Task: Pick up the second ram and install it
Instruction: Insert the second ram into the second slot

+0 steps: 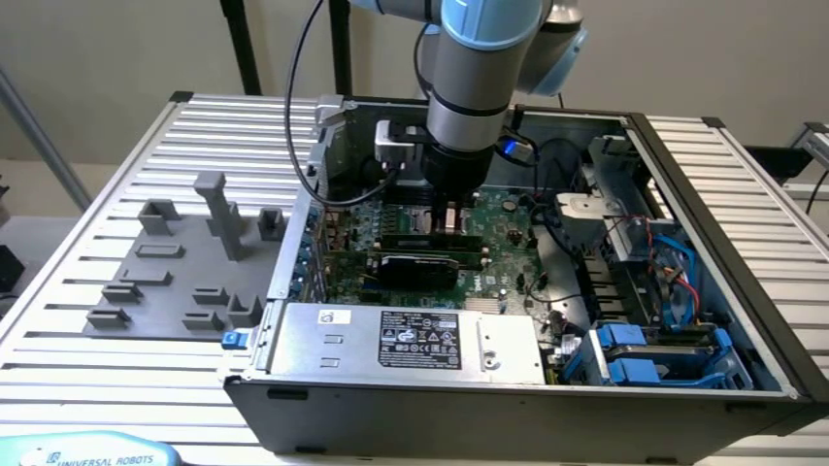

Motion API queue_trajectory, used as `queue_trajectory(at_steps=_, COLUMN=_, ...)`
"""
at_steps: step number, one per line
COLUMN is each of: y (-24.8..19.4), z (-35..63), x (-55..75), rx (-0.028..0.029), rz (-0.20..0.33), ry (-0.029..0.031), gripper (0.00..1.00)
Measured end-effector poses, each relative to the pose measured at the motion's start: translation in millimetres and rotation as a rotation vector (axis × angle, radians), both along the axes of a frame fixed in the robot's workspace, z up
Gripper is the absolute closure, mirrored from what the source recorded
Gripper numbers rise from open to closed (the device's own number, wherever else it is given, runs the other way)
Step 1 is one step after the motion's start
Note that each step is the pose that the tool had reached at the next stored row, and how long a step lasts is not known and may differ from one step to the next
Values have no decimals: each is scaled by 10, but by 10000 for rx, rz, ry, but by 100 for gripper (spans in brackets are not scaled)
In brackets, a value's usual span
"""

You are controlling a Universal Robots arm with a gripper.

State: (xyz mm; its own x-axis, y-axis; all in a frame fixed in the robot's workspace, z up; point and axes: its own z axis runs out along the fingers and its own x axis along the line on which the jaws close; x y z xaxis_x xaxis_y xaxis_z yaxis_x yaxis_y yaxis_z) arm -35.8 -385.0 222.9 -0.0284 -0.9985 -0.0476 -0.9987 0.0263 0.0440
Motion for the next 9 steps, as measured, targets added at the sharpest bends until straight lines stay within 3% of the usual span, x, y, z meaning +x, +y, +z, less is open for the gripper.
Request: queue_trajectory(at_steps=9, y=0, z=0, x=0, rx=-47, rz=-162, ry=0, gripper=86)
